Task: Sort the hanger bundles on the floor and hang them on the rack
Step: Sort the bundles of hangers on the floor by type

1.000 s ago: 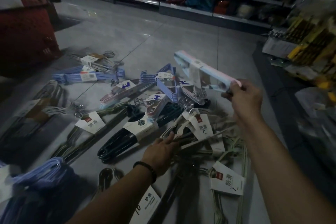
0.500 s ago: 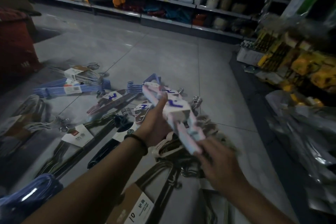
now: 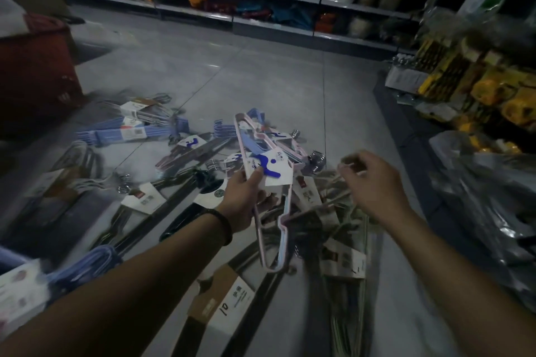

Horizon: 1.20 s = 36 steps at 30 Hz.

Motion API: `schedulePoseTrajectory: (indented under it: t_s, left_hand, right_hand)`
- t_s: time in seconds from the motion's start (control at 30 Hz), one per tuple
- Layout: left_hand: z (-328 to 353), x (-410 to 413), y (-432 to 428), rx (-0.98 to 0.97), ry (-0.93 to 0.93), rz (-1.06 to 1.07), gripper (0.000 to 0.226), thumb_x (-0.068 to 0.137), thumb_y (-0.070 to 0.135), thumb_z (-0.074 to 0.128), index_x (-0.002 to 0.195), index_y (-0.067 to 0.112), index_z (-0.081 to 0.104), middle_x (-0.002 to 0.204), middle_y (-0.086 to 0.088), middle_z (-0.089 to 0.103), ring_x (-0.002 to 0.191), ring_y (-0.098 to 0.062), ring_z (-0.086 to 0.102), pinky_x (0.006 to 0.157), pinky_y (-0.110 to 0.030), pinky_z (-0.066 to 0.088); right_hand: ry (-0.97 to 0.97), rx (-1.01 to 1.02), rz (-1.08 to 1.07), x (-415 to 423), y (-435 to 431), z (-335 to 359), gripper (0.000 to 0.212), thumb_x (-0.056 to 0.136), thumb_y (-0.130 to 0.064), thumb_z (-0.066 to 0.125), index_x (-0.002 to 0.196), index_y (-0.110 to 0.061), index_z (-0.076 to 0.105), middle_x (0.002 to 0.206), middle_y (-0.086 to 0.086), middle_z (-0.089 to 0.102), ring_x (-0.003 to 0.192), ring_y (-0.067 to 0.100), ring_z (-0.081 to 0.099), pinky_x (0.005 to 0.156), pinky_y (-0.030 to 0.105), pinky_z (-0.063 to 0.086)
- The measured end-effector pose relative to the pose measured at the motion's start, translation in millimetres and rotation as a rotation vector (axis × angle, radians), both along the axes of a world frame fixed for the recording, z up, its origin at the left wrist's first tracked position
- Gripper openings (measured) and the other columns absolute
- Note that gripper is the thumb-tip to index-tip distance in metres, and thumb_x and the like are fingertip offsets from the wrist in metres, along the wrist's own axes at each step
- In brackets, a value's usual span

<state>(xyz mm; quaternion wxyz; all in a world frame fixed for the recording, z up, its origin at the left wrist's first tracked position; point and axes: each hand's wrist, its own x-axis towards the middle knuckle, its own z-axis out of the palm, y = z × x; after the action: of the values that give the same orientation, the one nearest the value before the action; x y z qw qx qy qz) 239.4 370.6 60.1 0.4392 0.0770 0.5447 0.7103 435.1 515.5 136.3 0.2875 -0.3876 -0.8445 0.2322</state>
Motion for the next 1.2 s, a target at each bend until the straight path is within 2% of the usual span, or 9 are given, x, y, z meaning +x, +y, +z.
schedulePoseTrajectory:
  t_s: [0.1,0.2,0.27,0.33,0.47,0.87,1.0,1.1,1.2]
  left_hand:
    - [-3,17,-8,-0.017,0.073,-0.041,0.027,0.109,0.031,0.056,0.128,0.012,0.059,0.107,-0.020,0.071,0.075,-0.023,0.062,0.098,-0.059,0.058]
    - [-17,38,-18,-0.053,0.094,-0.085,0.031,0.108,0.031,0.056,0.134,0.014,0.054,0.117,-0.016,0.075,0.081,-0.028,0.074,0.095,-0.059,0.060]
    - [-30,52,-22,-0.069,0.092,-0.157,0.033,0.108,0.032,0.056,0.137,0.016,0.052,0.119,-0.017,0.076,0.093,-0.035,0.077,0.088,-0.054,0.063]
    - [-41,64,-24,-0.118,0.134,-0.205,0.031,0.109,0.032,0.054,0.136,0.018,0.053,0.117,-0.016,0.077,0.093,-0.033,0.076,0.081,-0.046,0.063]
    - [-53,88,-24,-0.187,0.202,-0.317,0.030,0.110,0.032,0.053,0.137,0.020,0.052,0.110,-0.013,0.078,0.082,-0.025,0.077,0.070,-0.040,0.065]
    - [-78,101,-33,-0.294,0.262,-0.534,0.031,0.110,0.035,0.052,0.138,0.022,0.051,0.117,-0.008,0.066,0.095,-0.024,0.065,0.078,-0.035,0.064]
    - [-98,112,-40,-0.336,0.234,-0.562,0.029,0.108,0.039,0.054,0.135,0.027,0.055,0.121,-0.010,0.072,0.097,-0.032,0.075,0.085,-0.046,0.065]
    - [-108,124,-41,-0.377,0.229,-0.614,0.032,0.108,0.043,0.053,0.135,0.027,0.054,0.114,-0.007,0.076,0.092,-0.031,0.079,0.084,-0.048,0.065]
    - [-120,133,-45,-0.410,0.257,-0.634,0.034,0.107,0.045,0.053,0.136,0.028,0.054,0.111,-0.002,0.077,0.089,-0.026,0.080,0.086,-0.047,0.063]
  right_hand:
    - [-0.360,-0.168,-0.011,29,19,-40,0.019,0.092,-0.043,0.069,0.091,-0.024,0.069,0.092,-0.001,0.071,0.078,0.010,0.063,0.067,0.026,0.048]
    - [-0.911,-0.196,0.172,65,-14,-112,0.055,0.075,-0.067,0.072,0.111,-0.026,0.064,0.120,0.007,0.070,0.103,0.023,0.066,0.087,0.032,0.055]
    - [-1.197,-0.232,0.235,88,-41,-161,0.102,0.065,-0.075,0.079,0.144,-0.018,0.049,0.157,0.019,0.041,0.141,0.035,0.046,0.112,0.041,0.043]
    - [-1.334,-0.185,0.223,106,-67,-192,0.109,0.071,-0.066,0.081,0.156,-0.015,0.036,0.168,0.023,0.008,0.153,0.046,0.018,0.121,0.051,0.029]
    - [-1.247,-0.086,0.191,125,-83,-210,0.068,0.091,-0.038,0.072,0.151,-0.019,0.048,0.171,0.019,0.004,0.150,0.041,0.027,0.112,0.047,0.042]
    - [-0.766,-0.195,0.158,174,-53,-259,0.095,0.069,-0.041,0.084,0.149,-0.027,0.036,0.149,0.005,0.031,0.111,0.033,0.067,0.085,0.040,0.057]
    - [-0.705,-0.128,0.103,189,-41,-265,0.063,0.078,-0.020,0.078,0.136,-0.021,0.053,0.142,0.011,0.039,0.094,0.038,0.068,0.077,0.045,0.058]
    - [-0.671,-0.100,-0.182,225,13,-251,0.046,0.073,0.002,0.073,0.119,-0.005,0.067,0.121,0.028,0.056,0.085,0.047,0.067,0.076,0.049,0.059]
    - [-0.740,-0.141,-0.327,250,69,-205,0.028,0.079,-0.005,0.074,0.107,0.001,0.070,0.103,0.029,0.066,0.088,0.044,0.066,0.076,0.041,0.051]
